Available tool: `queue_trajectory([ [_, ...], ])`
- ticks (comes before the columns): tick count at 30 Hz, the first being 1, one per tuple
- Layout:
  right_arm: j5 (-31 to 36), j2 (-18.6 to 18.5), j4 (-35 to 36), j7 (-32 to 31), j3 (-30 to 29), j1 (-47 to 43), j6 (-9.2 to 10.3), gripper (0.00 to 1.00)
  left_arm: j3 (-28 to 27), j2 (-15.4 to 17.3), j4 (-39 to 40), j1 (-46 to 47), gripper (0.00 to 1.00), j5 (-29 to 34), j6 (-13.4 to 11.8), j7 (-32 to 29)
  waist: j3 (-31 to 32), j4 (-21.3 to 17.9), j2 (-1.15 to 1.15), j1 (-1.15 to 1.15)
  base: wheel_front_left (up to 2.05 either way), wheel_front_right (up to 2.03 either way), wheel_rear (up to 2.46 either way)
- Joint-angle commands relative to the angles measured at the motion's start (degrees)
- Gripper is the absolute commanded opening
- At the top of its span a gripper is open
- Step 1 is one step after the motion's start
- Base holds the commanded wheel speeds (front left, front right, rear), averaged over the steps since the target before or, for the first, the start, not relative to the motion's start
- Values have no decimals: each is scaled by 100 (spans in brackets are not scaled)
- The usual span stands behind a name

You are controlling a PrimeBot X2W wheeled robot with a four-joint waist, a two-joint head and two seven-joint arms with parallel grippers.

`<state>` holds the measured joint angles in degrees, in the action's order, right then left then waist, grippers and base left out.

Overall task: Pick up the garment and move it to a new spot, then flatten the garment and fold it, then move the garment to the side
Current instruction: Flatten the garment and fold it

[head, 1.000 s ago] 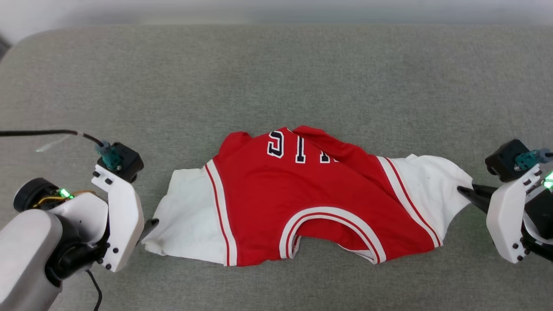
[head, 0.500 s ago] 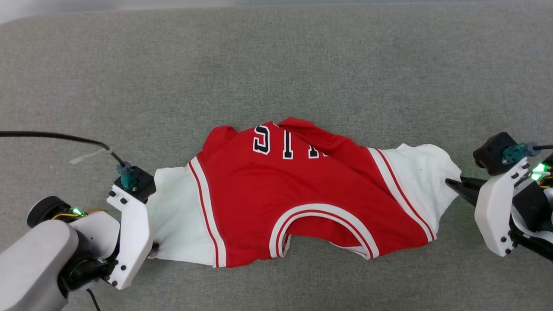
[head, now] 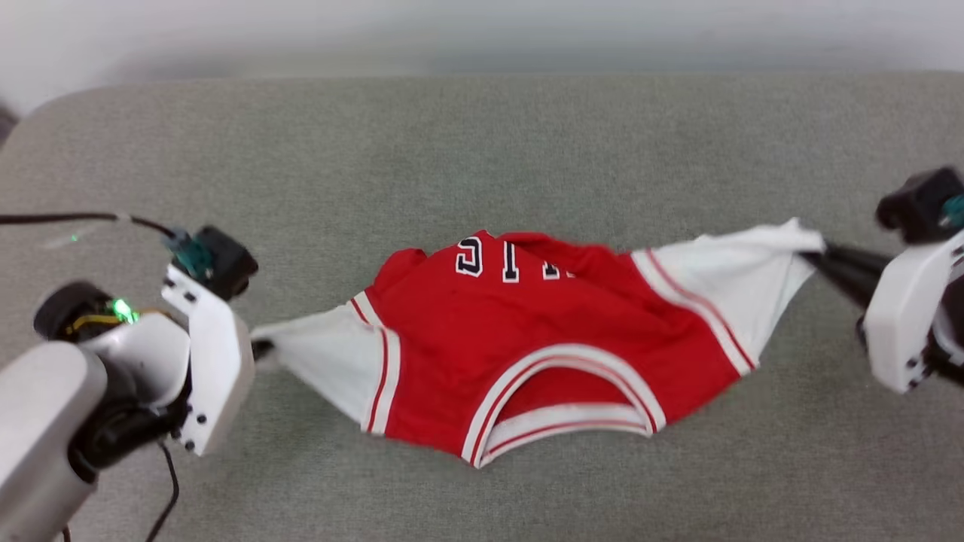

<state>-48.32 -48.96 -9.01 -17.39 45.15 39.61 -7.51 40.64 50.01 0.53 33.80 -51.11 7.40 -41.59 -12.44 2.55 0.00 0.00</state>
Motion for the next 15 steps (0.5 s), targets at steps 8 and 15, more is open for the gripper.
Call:
queue_trajectory([
  [8, 243, -218, 311, -83, -339, 770, 4, 0, -394, -26, 505, 841, 0, 75, -2, 383, 167, 101, 0, 0, 0, 0, 0],
  [15, 550, -74, 300, -236, -641, 1852, 4, 0, -588, -417, 518, 1985, 0, 311, -2, 636, -100, 104, 0, 0, 0, 0, 0],
])
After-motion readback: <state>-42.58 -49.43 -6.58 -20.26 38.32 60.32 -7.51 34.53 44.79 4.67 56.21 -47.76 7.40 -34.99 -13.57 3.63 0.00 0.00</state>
